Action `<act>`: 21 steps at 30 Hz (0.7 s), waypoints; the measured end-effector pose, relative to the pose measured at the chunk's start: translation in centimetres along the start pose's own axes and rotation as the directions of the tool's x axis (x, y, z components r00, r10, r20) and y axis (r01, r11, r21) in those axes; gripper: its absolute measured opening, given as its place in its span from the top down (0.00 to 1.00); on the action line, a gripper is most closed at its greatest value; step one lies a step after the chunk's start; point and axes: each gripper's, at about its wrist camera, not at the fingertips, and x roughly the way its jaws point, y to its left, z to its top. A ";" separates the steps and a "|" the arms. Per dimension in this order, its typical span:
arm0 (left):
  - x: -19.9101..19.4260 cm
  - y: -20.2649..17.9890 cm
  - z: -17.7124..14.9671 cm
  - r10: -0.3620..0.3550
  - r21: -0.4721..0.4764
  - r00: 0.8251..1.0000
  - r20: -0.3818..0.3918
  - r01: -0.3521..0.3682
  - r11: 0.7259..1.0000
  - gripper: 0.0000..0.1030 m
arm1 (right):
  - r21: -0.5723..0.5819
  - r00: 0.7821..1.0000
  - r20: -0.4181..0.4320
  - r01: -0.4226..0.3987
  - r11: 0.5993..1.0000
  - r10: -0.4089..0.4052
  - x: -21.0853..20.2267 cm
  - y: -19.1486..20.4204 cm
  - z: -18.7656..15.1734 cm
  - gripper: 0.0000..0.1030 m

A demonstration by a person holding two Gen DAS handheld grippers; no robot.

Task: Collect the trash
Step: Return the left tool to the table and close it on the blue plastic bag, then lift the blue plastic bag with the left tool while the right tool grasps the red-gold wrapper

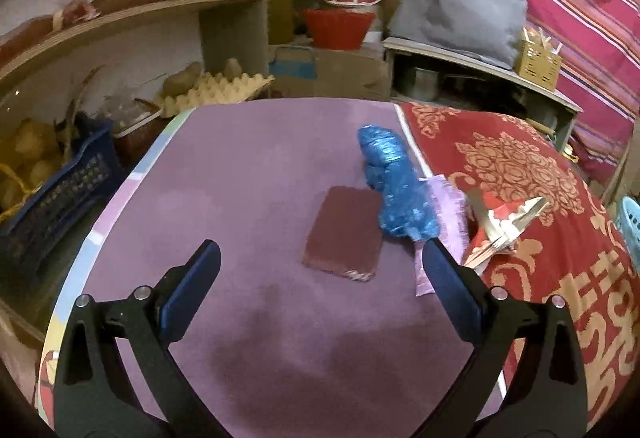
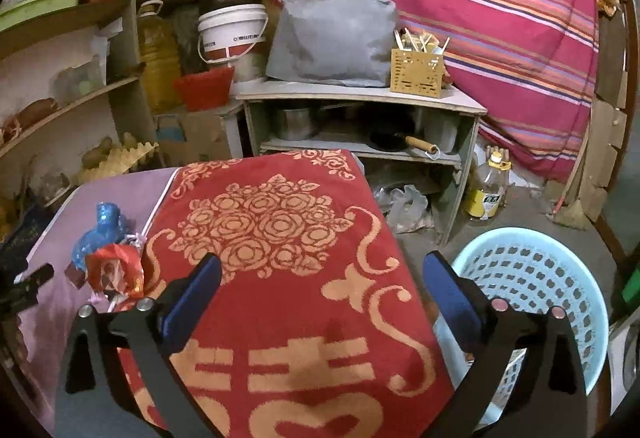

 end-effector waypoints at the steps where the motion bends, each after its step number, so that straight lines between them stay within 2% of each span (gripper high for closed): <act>1: 0.1 -0.3 0.1 0.005 0.008 1.000 0.002 -0.005 1.000 0.05 | 0.000 1.000 -0.011 -0.011 1.000 0.011 0.4 0.0 0.2 0.05; 7: 1.5 -2.2 1.7 0.003 0.005 1.000 0.013 -0.003 1.000 0.06 | 0.004 0.999 0.038 -0.011 1.000 0.011 0.9 0.1 0.2 0.05; 10: 2.3 -3.0 2.2 0.002 0.021 1.000 0.014 -0.002 1.000 0.12 | 0.040 0.998 0.062 -0.021 0.999 0.018 1.3 -0.4 0.0 0.04; 12: 3.4 -3.7 2.6 0.005 0.046 1.000 0.003 -0.005 0.999 0.19 | 0.032 1.000 0.025 -0.007 0.999 0.006 2.0 -0.3 -0.1 0.04; 15: 5.2 -4.8 2.8 -0.017 0.076 0.999 -0.040 0.020 0.997 0.39 | 0.012 0.999 -0.047 0.011 1.000 -0.010 3.3 -0.3 0.0 0.04; 16: 5.5 -4.9 2.8 -0.023 0.081 0.998 -0.051 0.027 0.996 0.50 | 0.003 0.999 -0.053 0.009 1.000 -0.009 3.4 -0.2 0.1 0.04; 17: 6.0 -5.1 2.7 -0.032 0.089 0.997 -0.070 0.039 0.995 0.62 | -0.002 0.999 -0.044 0.011 1.000 -0.011 3.4 -0.1 0.0 0.04; 19: 6.4 -5.3 2.6 -0.046 0.094 0.995 -0.094 0.055 0.994 0.78 | -0.017 1.000 -0.018 0.025 1.000 -0.025 3.1 0.6 -0.1 0.04; 20: 6.4 -5.1 2.5 -0.051 0.092 0.994 -0.098 0.060 0.994 0.84 | -0.029 1.000 -0.014 0.028 0.999 -0.028 3.0 1.1 -0.2 0.04; 21: 6.2 -5.0 2.5 -0.055 0.090 0.994 -0.095 0.063 0.994 0.86 | -0.039 1.000 -0.014 0.026 0.999 -0.027 3.0 1.5 -0.2 0.04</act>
